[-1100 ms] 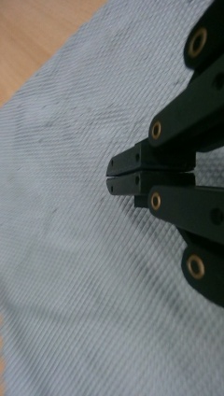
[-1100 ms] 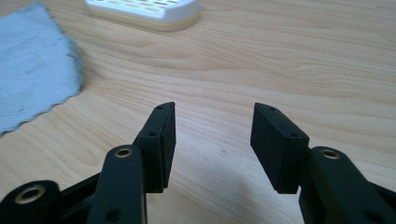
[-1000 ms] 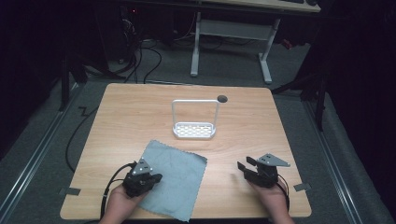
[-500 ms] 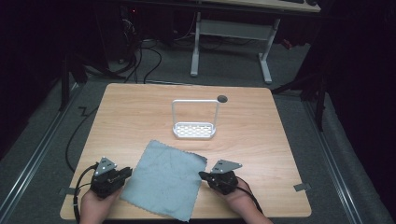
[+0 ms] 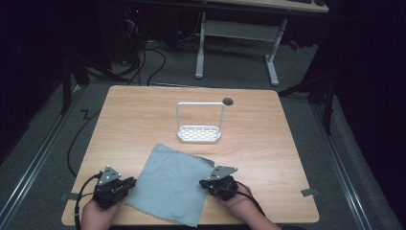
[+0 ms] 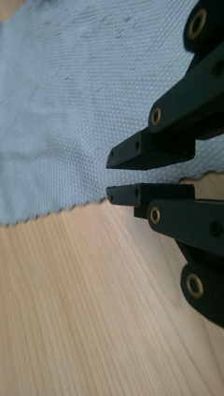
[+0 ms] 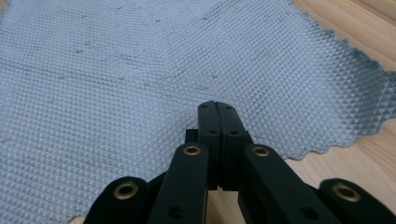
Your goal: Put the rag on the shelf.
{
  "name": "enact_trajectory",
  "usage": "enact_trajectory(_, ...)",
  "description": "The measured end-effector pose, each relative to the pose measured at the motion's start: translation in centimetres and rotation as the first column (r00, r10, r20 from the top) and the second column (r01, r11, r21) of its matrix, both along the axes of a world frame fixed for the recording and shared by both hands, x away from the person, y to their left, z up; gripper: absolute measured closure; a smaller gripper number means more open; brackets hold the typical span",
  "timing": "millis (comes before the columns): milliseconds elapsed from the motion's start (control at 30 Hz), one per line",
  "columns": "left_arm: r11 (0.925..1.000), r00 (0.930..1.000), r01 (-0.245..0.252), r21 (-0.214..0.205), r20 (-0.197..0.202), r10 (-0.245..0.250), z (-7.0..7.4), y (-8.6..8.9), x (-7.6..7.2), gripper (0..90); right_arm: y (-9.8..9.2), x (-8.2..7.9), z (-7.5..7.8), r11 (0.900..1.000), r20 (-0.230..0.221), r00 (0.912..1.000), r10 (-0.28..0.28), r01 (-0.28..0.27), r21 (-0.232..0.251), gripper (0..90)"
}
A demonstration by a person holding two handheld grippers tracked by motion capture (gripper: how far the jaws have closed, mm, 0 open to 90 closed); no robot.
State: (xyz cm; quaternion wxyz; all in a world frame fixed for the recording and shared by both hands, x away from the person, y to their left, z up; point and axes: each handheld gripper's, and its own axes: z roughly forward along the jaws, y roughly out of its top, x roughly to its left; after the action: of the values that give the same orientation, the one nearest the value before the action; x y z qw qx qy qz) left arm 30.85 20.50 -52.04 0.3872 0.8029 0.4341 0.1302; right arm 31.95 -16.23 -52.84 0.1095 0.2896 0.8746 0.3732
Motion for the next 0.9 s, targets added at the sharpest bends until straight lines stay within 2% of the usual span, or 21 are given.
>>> enact_trajectory(100,0.9979,0.9976,0.064,0.000,-0.026,-0.064,-0.4,-1.5,0.5,81.2,-0.9,0.0,0.0,0.9998,-0.001,0.9998,-0.021,0.021,0.007,90.0)
enact_trajectory(133,0.9947,0.9942,0.101,0.019,-0.039,-0.101,-0.7,-2.5,0.6,81.3,-1.6,-0.2,0.0,0.9990,-0.003,0.9991,-0.043,0.043,0.005,90.0)
enact_trajectory(167,0.9947,0.9942,0.101,0.019,-0.039,-0.101,-0.7,-2.5,0.6,81.2,-1.6,-0.2,0.0,0.9990,-0.003,0.9991,-0.043,0.043,0.005,90.0)
enact_trajectory(200,0.9909,0.9902,0.134,0.013,-0.040,-0.134,-0.7,-3.3,0.7,81.2,-2.2,-0.2,0.0,0.9979,-0.004,0.9980,-0.064,0.064,0.009,90.0)
enact_trajectory(267,0.9892,0.9886,0.146,0.012,-0.039,-0.145,-0.7,-3.7,0.7,81.2,-2.6,-0.3,0.0,0.9971,-0.004,0.9972,-0.075,0.075,0.009,90.0)
enact_trajectory(367,0.9818,0.9811,0.190,0.011,-0.042,-0.189,-0.7,-4.7,0.8,81.3,-3.7,-0.4,0.0,0.9940,-0.006,0.9941,-0.108,0.108,0.015,90.0)
enact_trajectory(400,0.9759,0.9750,0.218,0.011,-0.047,-0.217,-0.6,-5.3,0.8,81.4,-4.4,-0.4,0.0,0.9909,-0.009,0.9910,-0.133,0.134,0.015,90.0)
enact_trajectory(433,0.9759,0.9750,0.218,0.011,-0.047,-0.217,-0.6,-5.3,0.8,81.4,-4.4,-0.4,0.0,0.9909,-0.009,0.9910,-0.133,0.134,0.015,90.0)
enact_trajectory(500,0.9687,0.9680,0.248,0.014,-0.046,-0.247,-0.6,-6.0,0.8,81.6,-5.2,-0.4,0.0,0.9872,-0.014,0.9873,-0.158,0.159,0.018,90.0)
enact_trajectory(533,0.9591,0.9587,0.282,0.025,-0.046,-0.281,-0.5,-6.7,0.7,81.6,-5.8,-0.5,0.0,0.9832,-0.012,0.9833,-0.182,0.182,0.018,90.0)
enact_trajectory(567,0.9591,0.9587,0.282,0.025,-0.046,-0.281,-0.5,-6.7,0.7,81.6,-6.2,-0.5,0.0,0.9806,-0.015,0.9808,-0.195,0.195,0.019,90.0)
enact_trajectory(600,0.9502,0.9499,0.310,0.028,-0.047,-0.309,-0.5,-7.5,0.5,81.6,-6.5,-0.6,0.0,0.9783,-0.015,0.9785,-0.206,0.206,0.021,90.0)
enact_trajectory(633,0.9502,0.9499,0.310,0.028,-0.047,-0.309,-0.5,-7.5,0.5,81.6,-6.8,-0.6,0.0,0.9760,-0.016,0.9761,-0.217,0.217,0.021,90.0)
enact_trajectory(667,0.9423,0.9420,0.334,0.028,-0.049,-0.332,-0.5,-8.1,0.4,81.6,-7.1,-0.6,0.0,0.9743,-0.013,0.9744,-0.224,0.225,0.020,90.0)
enact_trajectory(700,0.9423,0.9420,0.334,0.028,-0.049,-0.332,-0.5,-8.1,0.4,81.6,-7.1,-0.6,0.0,0.9743,-0.013,0.9744,-0.224,0.225,0.020,90.0)
enact_trajectory(767,0.9337,0.9336,0.357,0.030,-0.048,-0.355,-0.5,-8.6,0.2,81.6,-7.9,-0.6,0.0,0.9676,-0.015,0.9678,-0.251,0.252,0.022,90.0)
enact_trajectory(833,0.9264,0.9262,0.375,0.031,-0.052,-0.373,-0.4,-9.1,0.0,81.6,-8.1,-0.6,0.0,0.9658,-0.013,0.9660,-0.258,0.258,0.023,90.0)
enact_trajectory(867,0.9188,0.9187,0.393,0.034,-0.054,-0.391,-0.4,-9.4,-0.3,81.6,-8.5,-0.4,0.0,0.9628,-0.013,0.9633,-0.268,0.268,0.030,90.0)
enact_trajectory(900,0.9188,0.9187,0.393,0.034,-0.054,-0.391,-0.4,-9.4,-0.3,81.5,-8.6,-0.3,0.0,0.9616,-0.018,0.9620,-0.272,0.273,0.031,90.0)
